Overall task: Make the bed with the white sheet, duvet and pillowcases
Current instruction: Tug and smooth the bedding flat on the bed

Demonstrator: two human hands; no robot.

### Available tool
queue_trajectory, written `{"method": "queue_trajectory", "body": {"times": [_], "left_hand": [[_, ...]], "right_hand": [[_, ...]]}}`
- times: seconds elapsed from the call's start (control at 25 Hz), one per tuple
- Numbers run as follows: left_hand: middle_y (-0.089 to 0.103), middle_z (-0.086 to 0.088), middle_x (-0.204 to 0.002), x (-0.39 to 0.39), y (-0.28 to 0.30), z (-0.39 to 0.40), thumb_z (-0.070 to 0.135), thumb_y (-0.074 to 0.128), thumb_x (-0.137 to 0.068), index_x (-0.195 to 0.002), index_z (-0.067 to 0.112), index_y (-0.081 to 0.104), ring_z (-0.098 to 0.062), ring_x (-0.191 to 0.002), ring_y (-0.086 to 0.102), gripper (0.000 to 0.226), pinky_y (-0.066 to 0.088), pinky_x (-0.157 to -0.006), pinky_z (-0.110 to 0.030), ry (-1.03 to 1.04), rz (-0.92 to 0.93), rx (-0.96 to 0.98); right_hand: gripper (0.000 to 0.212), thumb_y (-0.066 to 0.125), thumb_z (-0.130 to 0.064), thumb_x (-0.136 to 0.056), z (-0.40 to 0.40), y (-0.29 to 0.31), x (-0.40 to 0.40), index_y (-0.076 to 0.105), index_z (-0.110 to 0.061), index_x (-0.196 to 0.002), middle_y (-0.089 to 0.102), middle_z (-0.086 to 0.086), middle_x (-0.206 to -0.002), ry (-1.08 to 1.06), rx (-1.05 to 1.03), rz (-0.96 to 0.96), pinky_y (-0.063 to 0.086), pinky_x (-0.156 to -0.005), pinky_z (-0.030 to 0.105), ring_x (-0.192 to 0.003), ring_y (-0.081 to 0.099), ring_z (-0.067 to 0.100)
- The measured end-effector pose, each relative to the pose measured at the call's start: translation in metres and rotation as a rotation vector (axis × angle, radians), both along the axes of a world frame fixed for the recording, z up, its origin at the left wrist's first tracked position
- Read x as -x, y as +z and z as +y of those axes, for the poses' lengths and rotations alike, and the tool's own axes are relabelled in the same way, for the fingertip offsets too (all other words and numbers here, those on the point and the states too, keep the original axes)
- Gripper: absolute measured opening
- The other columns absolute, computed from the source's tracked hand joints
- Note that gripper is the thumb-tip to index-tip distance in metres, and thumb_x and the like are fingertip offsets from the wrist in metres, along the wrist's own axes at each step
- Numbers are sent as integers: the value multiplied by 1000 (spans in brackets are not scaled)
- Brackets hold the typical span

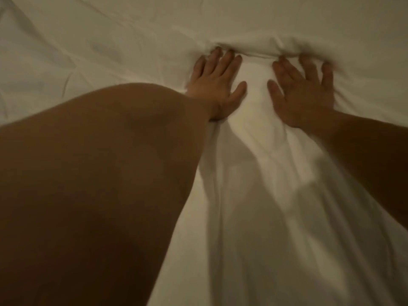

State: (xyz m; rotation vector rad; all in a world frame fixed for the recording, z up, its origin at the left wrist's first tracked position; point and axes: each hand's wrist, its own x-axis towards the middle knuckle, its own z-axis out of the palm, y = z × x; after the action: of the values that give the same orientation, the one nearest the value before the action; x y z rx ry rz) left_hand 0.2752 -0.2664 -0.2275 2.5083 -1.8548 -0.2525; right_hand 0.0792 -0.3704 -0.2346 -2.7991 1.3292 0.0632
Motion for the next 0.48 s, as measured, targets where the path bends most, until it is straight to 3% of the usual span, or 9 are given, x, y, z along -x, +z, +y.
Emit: {"method": "queue_trajectory", "body": {"times": [0.12, 0.24, 0.36, 0.48], "left_hand": [[16, 3, -167, -4, 4, -16, 57, 20, -98, -159, 24, 20, -20, -154, 3, 69, 0, -121, -46, 44, 7, 46], [43, 0, -146, -16, 23, -48, 51, 33, -99, -144, 23, 43, -26, -139, 35, 53, 21, -113, -44, 107, -64, 153], [46, 0, -136, -27, 30, -70, 49, 50, -95, -133, 26, 51, -25, -126, 40, 45, 30, -102, -45, 251, 21, 136], [59, 4, -115, -32, 35, -78, 41, 47, -97, -108, 29, 62, -22, -116, 49, 22, 26, -95, -44, 289, 121, 132]], "right_hand": [[65, 5, -54, -102, -14, 4, -8, 16, -27, -160, 9, -10, -168, -5, -31, 20, -6, -120, 55, -155, -4, 24], [61, 9, -51, -105, -26, 10, -18, 17, -25, -160, 7, -4, -168, 2, 26, -72, -6, -119, 56, -155, -3, 26], [62, 21, -50, -106, -50, 20, -25, 22, -15, -157, 24, 13, -162, -117, 56, -79, -1, -119, 59, -151, 15, 35], [50, 32, -41, -106, -56, 24, -34, 52, -1, -128, 52, 26, -124, -187, 118, -2, 26, -109, 57, -121, 45, 42]]}}
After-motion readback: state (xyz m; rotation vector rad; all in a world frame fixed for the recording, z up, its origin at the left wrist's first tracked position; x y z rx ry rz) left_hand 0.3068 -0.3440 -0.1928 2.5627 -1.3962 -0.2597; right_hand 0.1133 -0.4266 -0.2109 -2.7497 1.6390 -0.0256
